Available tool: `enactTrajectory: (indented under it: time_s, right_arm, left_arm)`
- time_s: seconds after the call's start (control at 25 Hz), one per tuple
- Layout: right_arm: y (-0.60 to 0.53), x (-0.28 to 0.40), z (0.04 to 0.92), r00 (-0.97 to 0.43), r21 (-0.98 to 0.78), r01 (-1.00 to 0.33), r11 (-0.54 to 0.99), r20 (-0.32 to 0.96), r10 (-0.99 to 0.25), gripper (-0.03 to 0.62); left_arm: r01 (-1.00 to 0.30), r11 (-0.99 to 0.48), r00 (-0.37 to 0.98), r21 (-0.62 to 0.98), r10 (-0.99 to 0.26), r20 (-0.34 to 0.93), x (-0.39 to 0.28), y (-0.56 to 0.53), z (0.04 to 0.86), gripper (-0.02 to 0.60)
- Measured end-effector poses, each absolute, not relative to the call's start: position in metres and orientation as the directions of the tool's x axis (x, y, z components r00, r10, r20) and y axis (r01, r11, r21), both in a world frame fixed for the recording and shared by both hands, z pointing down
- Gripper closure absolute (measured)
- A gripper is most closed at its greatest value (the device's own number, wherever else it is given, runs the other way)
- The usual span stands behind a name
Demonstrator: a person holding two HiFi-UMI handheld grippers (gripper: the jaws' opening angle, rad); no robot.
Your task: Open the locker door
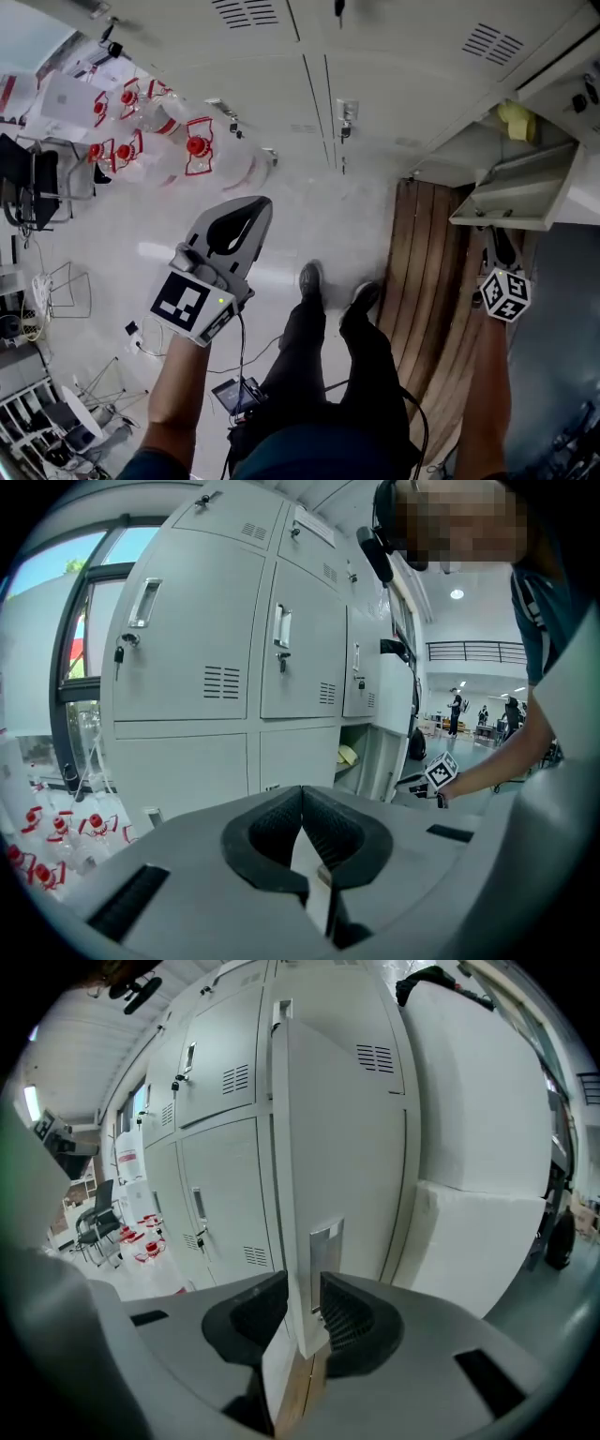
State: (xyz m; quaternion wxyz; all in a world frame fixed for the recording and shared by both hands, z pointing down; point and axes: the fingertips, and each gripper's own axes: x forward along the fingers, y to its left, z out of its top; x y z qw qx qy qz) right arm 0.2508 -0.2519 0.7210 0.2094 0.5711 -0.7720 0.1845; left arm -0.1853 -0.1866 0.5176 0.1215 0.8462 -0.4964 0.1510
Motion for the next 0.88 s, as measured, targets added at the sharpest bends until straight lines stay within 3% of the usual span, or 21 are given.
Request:
enactTrajectory:
  time_s: [0.32,0.88]
  right_arm:
    - [-0.212,0.228,0.622,-0.279,-0.091,-0.958,0.271,0.510,-0.814,0.480]
    - [-0.213,0.138,0.347,-0.441,-0.161,-0.896,0.415,0.209,-0.873,0.516]
  left_arm:
    - [-0.897,-0.442,0.422,0.012,-0.847,0.324,-0.219,-0.167,0.426,0.565]
    - [-0.926,-0.373,0.360,-0.063,-0.920,0.157,-0.265,-0.150,0.259,0.565]
